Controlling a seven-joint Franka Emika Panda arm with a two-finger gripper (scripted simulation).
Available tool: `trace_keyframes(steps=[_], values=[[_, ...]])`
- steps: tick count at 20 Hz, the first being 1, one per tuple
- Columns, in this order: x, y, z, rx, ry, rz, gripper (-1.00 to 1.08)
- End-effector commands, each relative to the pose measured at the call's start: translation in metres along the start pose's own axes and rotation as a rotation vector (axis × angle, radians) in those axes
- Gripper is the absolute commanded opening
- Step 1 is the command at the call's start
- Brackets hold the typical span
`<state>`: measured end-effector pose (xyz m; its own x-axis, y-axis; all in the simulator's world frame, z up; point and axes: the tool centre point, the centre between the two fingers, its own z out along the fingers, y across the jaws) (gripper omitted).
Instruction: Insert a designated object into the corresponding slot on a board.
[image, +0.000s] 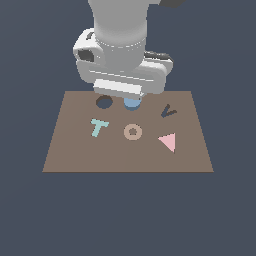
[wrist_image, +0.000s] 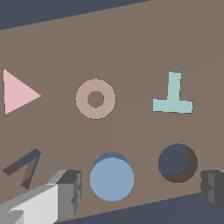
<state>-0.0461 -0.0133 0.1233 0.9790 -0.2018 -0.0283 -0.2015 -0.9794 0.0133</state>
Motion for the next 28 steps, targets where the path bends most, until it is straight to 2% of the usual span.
trace_keyframes(steps=[1, 8, 14, 21, 28], values=[[-0.009, -0.001, 0.012, 0.003, 0.004, 0.064, 1.0], [-0.03, -0.008, 0.045, 0.011, 0.016, 0.242, 1.0], [-0.041, -0.015, 0.064, 0.015, 0.022, 0.342, 1.0], [-0.046, -0.02, 0.075, 0.018, 0.026, 0.4, 1.0], [-0.045, -0.02, 0.074, 0.019, 0.025, 0.395, 1.0]])
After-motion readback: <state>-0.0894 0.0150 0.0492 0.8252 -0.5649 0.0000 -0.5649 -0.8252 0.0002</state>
